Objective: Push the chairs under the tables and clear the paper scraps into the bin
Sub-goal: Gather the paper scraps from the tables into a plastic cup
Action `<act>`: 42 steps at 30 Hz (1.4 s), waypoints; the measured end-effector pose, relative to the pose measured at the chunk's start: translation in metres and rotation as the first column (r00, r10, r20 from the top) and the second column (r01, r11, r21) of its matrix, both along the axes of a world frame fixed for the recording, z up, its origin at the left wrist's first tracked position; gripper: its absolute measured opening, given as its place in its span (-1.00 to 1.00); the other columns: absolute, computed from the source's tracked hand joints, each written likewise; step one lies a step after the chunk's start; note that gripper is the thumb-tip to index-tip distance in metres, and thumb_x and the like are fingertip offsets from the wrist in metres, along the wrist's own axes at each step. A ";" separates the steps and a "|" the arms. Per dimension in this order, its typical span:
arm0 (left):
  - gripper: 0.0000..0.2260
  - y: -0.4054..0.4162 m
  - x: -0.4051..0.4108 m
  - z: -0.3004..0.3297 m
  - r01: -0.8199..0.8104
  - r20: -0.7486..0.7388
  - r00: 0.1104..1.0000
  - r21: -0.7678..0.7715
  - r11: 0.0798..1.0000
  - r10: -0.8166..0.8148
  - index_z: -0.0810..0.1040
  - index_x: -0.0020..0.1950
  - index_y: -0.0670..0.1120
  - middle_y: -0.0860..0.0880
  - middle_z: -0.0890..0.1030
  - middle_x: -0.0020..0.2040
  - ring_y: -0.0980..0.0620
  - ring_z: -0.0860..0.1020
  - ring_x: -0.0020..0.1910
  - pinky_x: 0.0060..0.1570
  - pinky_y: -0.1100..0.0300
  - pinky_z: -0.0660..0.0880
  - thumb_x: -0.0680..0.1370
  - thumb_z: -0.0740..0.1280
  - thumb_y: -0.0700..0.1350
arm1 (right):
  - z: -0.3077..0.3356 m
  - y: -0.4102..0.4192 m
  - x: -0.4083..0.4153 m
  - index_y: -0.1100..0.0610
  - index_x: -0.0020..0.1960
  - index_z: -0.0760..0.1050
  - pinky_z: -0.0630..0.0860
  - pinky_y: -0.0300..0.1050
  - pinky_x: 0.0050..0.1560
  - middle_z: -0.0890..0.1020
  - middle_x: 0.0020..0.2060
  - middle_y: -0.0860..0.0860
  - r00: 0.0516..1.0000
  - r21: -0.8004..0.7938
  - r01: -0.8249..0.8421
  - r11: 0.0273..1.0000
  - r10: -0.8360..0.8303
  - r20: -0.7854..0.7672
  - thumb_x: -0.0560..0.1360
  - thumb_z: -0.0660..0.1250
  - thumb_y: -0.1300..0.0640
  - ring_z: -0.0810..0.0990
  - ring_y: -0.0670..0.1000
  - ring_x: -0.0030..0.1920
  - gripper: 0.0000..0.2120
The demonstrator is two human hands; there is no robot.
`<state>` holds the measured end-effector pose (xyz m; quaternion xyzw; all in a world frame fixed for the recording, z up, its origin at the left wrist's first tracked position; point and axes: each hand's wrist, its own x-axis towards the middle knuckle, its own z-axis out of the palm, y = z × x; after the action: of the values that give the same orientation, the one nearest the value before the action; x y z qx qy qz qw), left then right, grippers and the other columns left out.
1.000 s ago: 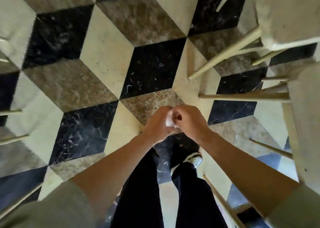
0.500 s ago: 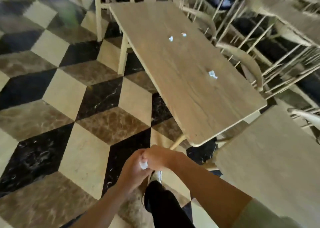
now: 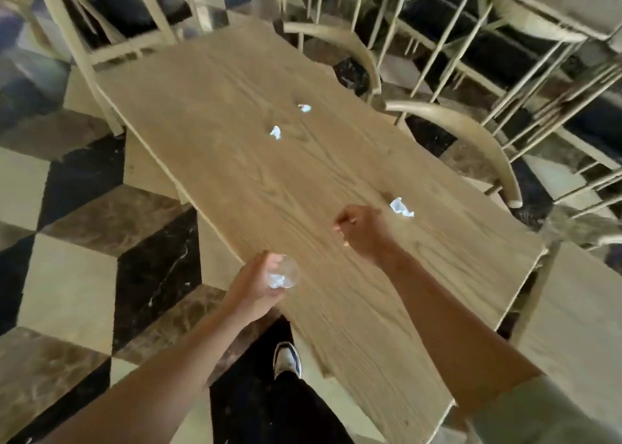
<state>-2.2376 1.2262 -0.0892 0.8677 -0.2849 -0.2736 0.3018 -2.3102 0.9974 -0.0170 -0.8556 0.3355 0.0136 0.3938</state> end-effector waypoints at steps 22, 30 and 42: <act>-0.50 -0.056 0.455 -0.001 0.093 -0.053 0.993 -0.211 0.973 -0.107 0.50 0.36 -0.02 0.06 0.59 0.09 0.18 0.51 -0.02 -0.13 0.59 0.34 0.44 0.53 -0.11 | -0.110 -0.034 0.392 0.12 0.11 0.63 0.41 -0.20 -0.15 0.53 0.05 0.11 0.943 -0.184 0.302 0.935 -0.321 -0.086 0.45 0.45 0.22 0.54 0.03 -0.15 -0.76; -0.50 -0.116 0.527 -0.008 0.233 -0.068 0.965 -0.215 0.948 -0.253 0.52 0.33 -0.05 0.03 0.63 0.10 0.13 0.54 0.01 -0.09 0.61 0.31 0.42 0.56 -0.13 | -0.087 -0.103 0.431 0.17 0.12 0.54 0.36 -0.19 -0.11 0.71 -0.08 0.11 0.666 -0.155 0.740 0.654 -0.745 0.039 0.39 0.45 0.23 0.64 0.17 -0.02 -0.70; -0.49 -0.151 0.652 0.004 0.236 -0.084 0.964 -0.161 0.958 -0.251 0.53 0.33 -0.04 0.05 0.61 0.06 0.08 0.56 0.03 0.10 0.17 0.49 0.41 0.57 -0.13 | -0.094 -0.118 0.480 0.14 -0.25 0.63 0.40 -0.19 -0.25 0.69 -0.28 0.11 0.567 -0.165 0.785 0.598 -0.799 -0.200 0.43 0.41 0.23 0.60 0.11 -0.25 -0.92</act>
<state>-1.5856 1.0755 -0.0856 0.7856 -0.3934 -0.3312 0.3442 -1.8299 0.8790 -0.1115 -0.6163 0.7305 -0.0647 0.2870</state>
